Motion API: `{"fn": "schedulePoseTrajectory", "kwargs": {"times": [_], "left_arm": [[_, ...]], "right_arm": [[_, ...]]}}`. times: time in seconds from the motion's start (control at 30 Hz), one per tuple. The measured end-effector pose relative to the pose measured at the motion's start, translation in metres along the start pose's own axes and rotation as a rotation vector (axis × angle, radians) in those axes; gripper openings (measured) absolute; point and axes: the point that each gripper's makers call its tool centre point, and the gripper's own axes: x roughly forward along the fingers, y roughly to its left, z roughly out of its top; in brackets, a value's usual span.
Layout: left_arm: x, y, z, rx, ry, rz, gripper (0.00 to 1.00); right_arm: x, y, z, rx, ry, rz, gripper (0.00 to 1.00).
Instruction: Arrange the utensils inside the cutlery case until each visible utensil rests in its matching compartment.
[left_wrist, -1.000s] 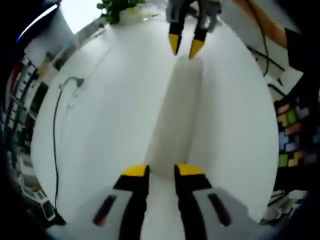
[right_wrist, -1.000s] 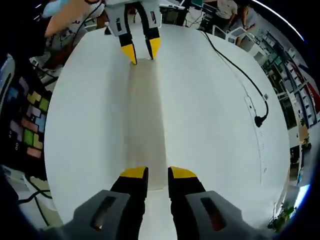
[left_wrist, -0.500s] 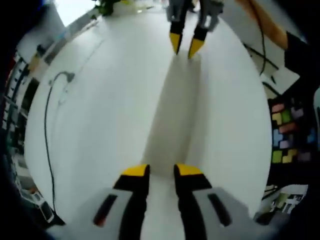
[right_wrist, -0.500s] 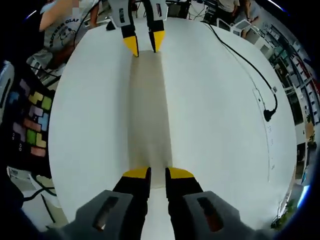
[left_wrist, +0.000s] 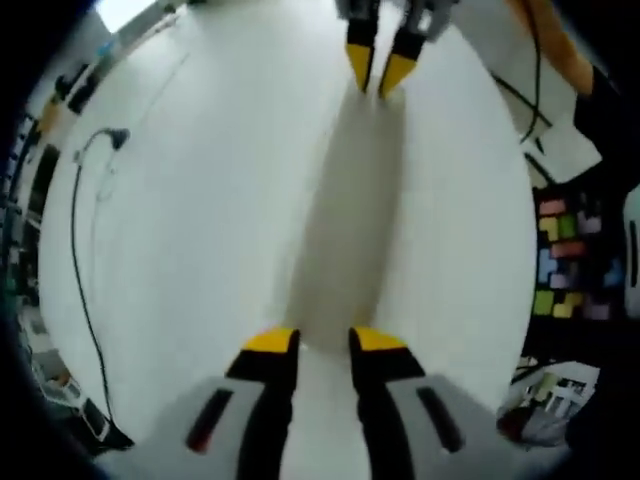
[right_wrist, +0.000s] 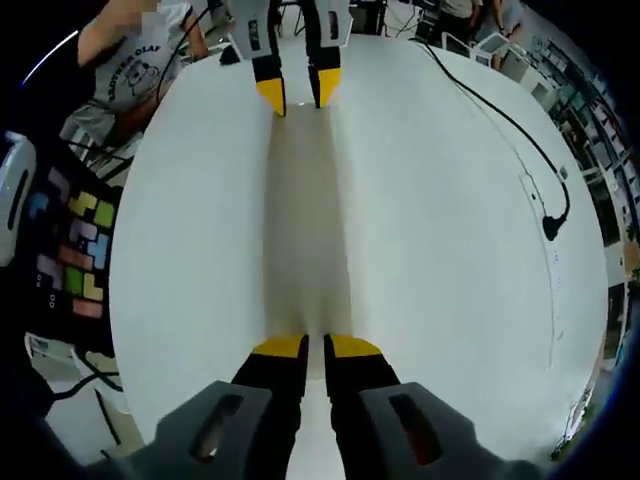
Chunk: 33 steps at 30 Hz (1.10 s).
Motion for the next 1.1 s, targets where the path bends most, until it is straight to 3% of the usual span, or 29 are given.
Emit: {"fn": "schedulePoseTrajectory", "kwargs": {"times": [0.17,0.2,0.23,0.27,0.43,0.53,0.77,0.83,0.97,1.1], "left_arm": [[0.001,0.006,0.003,-0.002,0.010,0.004,0.22],[0.005,-0.009,0.000,0.003,0.004,0.055,0.22],[0.007,-0.018,-0.003,-0.008,0.003,0.053,0.22],[0.004,-0.015,-0.001,-0.017,0.019,-0.026,0.22],[0.007,-0.015,0.003,-0.015,0.003,-0.029,0.22],[0.006,-0.003,0.007,-0.030,0.007,-0.045,0.22],[0.005,-0.002,0.007,-0.026,0.018,-0.016,0.21],[0.006,-0.010,0.008,-0.030,0.029,0.002,0.21],[0.004,-0.007,0.005,-0.036,0.015,0.012,0.21],[0.003,-0.007,0.006,-0.043,0.013,0.028,0.21]], "right_arm": [[-0.001,-0.011,0.006,-0.036,0.054,-0.010,0.06],[-0.001,-0.011,0.006,-0.032,0.058,-0.009,0.06],[-0.001,-0.008,0.004,-0.030,0.059,-0.008,0.06],[-0.001,-0.008,0.004,-0.035,0.056,-0.008,0.06],[-0.001,-0.006,0.001,-0.032,0.047,-0.008,0.06],[-0.001,-0.006,0.000,-0.029,0.043,-0.004,0.06],[-0.001,-0.005,0.000,0.019,0.046,0.003,0.05],[0.000,-0.004,0.000,0.027,0.062,-0.019,0.05],[0.000,-0.005,0.001,0.011,0.134,-0.047,0.05],[0.000,-0.001,-0.001,0.004,0.166,-0.058,0.05]]}}
